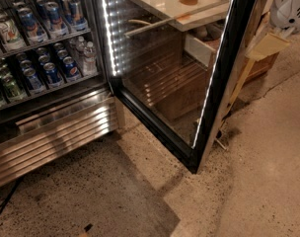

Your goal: Close right fridge door

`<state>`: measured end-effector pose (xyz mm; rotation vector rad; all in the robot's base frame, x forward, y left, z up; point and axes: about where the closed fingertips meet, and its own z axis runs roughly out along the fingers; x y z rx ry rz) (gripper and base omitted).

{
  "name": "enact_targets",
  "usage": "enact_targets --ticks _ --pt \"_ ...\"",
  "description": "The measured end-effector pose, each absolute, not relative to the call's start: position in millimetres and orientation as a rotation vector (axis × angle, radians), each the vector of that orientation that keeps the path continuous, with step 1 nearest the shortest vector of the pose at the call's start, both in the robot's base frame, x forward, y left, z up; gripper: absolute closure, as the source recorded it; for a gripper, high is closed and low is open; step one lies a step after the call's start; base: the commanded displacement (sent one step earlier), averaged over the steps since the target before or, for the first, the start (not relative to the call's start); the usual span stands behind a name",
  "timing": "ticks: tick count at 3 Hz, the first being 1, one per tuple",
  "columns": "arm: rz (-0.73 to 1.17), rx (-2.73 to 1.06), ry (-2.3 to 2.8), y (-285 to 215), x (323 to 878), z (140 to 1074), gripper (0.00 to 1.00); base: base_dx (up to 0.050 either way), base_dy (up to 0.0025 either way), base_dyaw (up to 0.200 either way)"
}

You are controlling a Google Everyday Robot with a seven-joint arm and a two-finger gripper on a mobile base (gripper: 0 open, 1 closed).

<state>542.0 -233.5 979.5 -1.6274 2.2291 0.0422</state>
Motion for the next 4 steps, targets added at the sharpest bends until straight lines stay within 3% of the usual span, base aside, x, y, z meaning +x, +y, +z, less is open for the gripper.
enact_targets --ticks 1,2,4 --pt "-0.006 -1.54 2.263 -247.4 562.6 993.2 1.0 0.0 0.0 0.0" --pt "-0.006 -1.54 2.263 -247.4 562.6 993.2 1.0 0.0 -0.00001 -0.192" --pt "0.004 -1.518 2.269 -250.8 578.3 998.2 1.0 0.0 0.0 0.0"
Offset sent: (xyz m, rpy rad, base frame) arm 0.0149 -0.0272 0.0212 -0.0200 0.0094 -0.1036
